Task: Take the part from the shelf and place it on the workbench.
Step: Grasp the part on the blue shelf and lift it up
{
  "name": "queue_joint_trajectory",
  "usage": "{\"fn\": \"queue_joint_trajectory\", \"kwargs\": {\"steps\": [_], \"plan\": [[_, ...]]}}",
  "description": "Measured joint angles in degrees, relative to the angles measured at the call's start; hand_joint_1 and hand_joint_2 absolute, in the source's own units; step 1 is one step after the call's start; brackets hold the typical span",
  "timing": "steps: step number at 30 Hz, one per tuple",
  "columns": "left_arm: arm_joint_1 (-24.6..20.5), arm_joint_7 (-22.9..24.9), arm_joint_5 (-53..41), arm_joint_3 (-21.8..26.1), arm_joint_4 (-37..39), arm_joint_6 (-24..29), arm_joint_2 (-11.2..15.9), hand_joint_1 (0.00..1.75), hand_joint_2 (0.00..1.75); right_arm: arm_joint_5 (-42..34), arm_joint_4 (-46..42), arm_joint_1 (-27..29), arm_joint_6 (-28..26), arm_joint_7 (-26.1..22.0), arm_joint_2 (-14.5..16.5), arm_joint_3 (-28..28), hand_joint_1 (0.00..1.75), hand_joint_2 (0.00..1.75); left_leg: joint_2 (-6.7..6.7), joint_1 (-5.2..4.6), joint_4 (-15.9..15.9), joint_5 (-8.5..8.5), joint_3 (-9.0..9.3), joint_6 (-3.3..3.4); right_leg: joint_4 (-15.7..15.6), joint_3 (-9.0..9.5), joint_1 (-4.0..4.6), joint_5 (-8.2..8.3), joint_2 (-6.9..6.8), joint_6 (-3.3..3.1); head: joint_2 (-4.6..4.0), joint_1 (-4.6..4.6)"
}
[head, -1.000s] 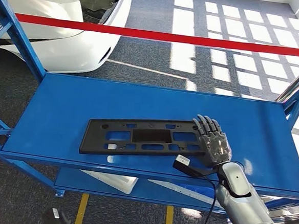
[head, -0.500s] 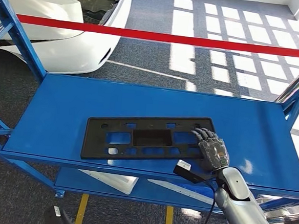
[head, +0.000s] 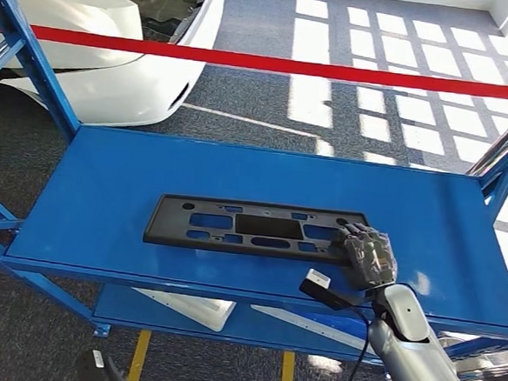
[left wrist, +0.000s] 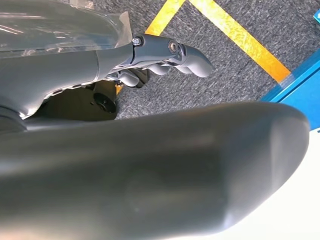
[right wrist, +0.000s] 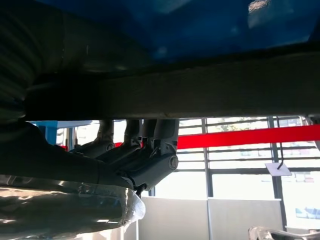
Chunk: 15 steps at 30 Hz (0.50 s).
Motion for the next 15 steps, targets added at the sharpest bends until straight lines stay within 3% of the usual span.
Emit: {"fn": "queue_joint_trajectory", "kwargs": {"steps": [15], "plan": [[1.3,-1.0,0.0,0.2,0.0,1.3,0.0,0.00,0.00,-2.8,-26.4,15.0,-1.9,2.7,-2.1,-6.5,1.75,1.75,-0.02,0.02,0.0,-0.02,-0.35,0.00,0.0,-0.34,0.01,-0.06,-0.03,-0.04,0.00,-0.02]]}}
